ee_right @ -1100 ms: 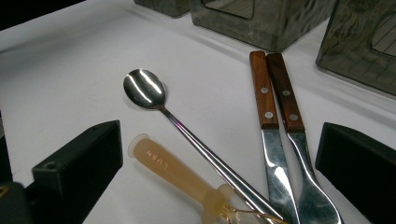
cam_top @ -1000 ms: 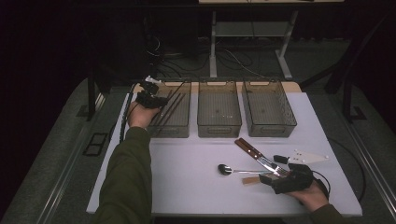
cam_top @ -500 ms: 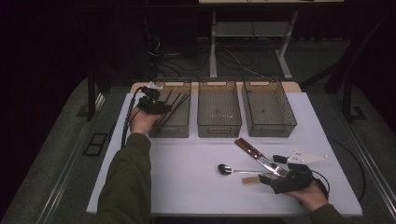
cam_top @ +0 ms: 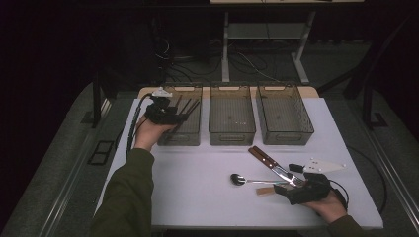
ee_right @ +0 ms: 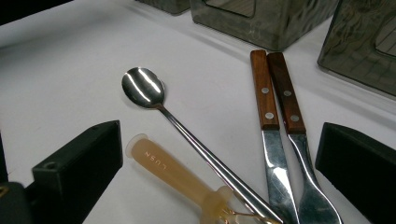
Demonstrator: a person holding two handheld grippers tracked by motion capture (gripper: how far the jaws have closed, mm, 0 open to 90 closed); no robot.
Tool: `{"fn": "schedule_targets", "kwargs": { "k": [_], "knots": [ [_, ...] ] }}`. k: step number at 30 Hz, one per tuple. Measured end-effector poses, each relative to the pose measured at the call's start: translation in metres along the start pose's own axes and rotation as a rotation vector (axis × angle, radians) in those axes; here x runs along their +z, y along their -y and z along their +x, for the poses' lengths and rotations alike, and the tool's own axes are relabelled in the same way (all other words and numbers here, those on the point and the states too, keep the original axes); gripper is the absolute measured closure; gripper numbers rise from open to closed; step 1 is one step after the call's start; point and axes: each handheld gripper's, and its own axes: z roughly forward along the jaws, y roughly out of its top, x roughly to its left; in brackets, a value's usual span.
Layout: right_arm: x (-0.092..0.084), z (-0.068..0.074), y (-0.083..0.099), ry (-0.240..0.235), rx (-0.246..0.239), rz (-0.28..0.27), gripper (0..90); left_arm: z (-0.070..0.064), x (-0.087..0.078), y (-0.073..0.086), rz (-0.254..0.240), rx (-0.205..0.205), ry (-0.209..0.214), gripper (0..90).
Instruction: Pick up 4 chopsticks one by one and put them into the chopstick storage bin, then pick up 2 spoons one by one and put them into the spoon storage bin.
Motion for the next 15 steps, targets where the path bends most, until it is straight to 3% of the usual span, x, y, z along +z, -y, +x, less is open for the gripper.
{"fn": "schedule_targets", "kwargs": {
  "k": [3, 7, 15],
  "knots": [
    [0.002, 0.001, -0.001, -0.002, -0.005, 0.004, 0.5, -0.007, -0.008, 0.002, -0.019, 0.007, 0.021, 38.4],
    [0.001, 0.0, -0.001, -0.003, -0.002, 0.003, 0.5, -0.017, -0.015, 0.006, -0.012, 0.047, 0.035, 34.5],
    [0.002, 0.001, -0.001, -0.008, -0.008, 0.004, 0.5, -0.04, -0.024, 0.028, -0.045, 0.08, 0.08, 28.6]
  ]
}}
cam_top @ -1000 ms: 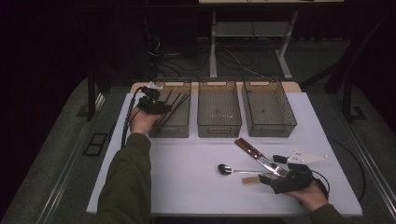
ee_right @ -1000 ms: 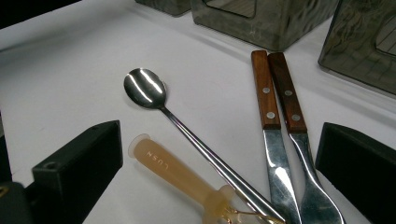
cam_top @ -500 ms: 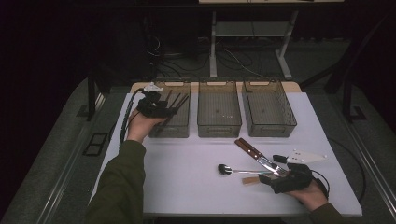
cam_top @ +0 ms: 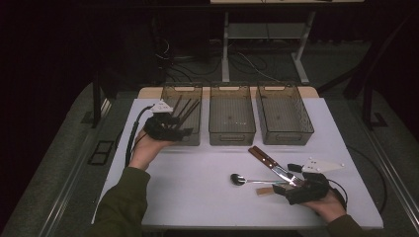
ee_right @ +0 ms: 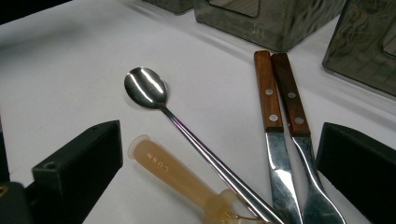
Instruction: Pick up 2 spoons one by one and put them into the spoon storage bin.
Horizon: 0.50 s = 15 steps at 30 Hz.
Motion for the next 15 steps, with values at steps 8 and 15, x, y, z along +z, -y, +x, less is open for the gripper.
{"fn": "schedule_targets", "kwargs": {
  "k": [8, 15],
  "knots": [
    [-0.001, -0.001, 0.0, -0.002, 0.004, -0.007, 0.5, -0.019, -0.008, 0.022, -0.051, 0.017, 0.026, 26.2],
    [-0.003, -0.001, 0.0, -0.009, 0.005, -0.011, 0.5, -0.036, -0.015, 0.045, -0.077, 0.021, 0.027, 23.4]
  ]
}}
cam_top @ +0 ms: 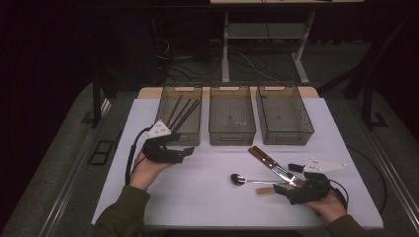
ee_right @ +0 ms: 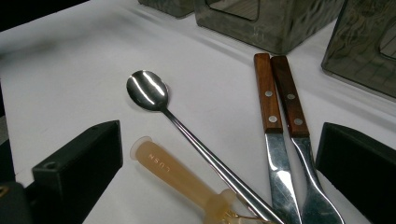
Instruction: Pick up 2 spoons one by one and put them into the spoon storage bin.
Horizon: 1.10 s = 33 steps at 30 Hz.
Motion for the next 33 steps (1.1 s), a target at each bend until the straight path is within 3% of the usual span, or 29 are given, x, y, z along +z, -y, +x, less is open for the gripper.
{"fn": "schedule_targets", "kwargs": {
  "k": [7, 14, 18, 20, 22, 25, 33],
  "knots": [
    [-0.001, 0.0, 0.0, -0.006, 0.002, -0.001, 0.5, -0.018, -0.008, 0.026, -0.014, 0.016, 0.007, 17.4],
    [0.001, -0.001, -0.001, -0.002, -0.002, 0.008, 0.5, -0.033, -0.015, 0.047, 0.02, 0.061, 0.05, 10.3],
    [0.002, -0.001, -0.001, -0.005, -0.006, 0.016, 0.5, -0.038, -0.014, 0.055, 0.019, 0.03, 0.081, 4.4],
    [0.002, -0.001, -0.002, -0.006, -0.008, 0.019, 0.5, -0.041, -0.011, 0.058, 0.033, 0.039, 0.09, 0.0],
    [0.002, -0.001, -0.003, -0.006, -0.007, 0.02, 0.5, -0.045, -0.008, 0.061, 0.048, 0.064, 0.073, 0.0],
    [0.002, -0.002, -0.005, -0.002, -0.005, 0.031, 0.5, -0.046, -0.006, 0.064, 0.054, 0.048, 0.111, 0.0],
    [0.003, 0.003, -0.019, -0.03, -0.024, 0.036, 0.6, -0.047, -0.006, 0.062, 0.042, 0.06, 0.102, 0.0]
  ]
}}
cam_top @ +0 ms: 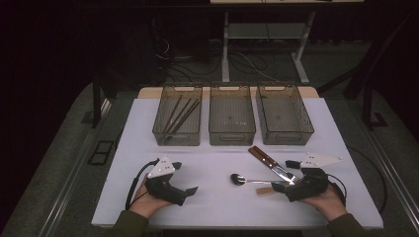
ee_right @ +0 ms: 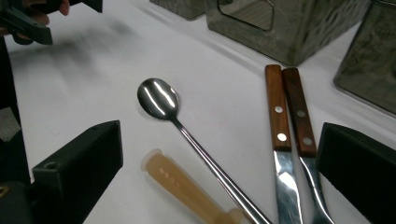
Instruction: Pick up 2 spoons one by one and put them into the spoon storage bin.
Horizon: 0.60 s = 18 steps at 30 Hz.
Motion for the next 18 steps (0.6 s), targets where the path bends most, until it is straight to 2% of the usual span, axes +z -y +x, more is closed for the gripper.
{"fn": "schedule_targets", "kwargs": {
  "k": [2, 8, 10, 18],
  "knots": [
    [0.003, 0.0, -0.003, -0.019, 0.001, 0.004, 4.5, 0.0, 0.0, 0.0, -0.002, -0.005, -0.001, 0.0],
    [0.016, -0.004, -0.015, -0.036, 0.0, 0.013, 7.0, 0.0, 0.001, -0.001, 0.001, 0.011, 0.011, 0.0],
    [0.019, -0.005, -0.019, -0.047, -0.006, 0.014, 14.1, 0.0, 0.001, -0.001, 0.008, 0.017, 0.013, 0.0],
    [0.037, -0.002, -0.031, -0.07, -0.021, 0.065, 15.5, 0.0, 0.0, -0.002, 0.0, 0.015, 0.016, 0.0]
  ]
}}
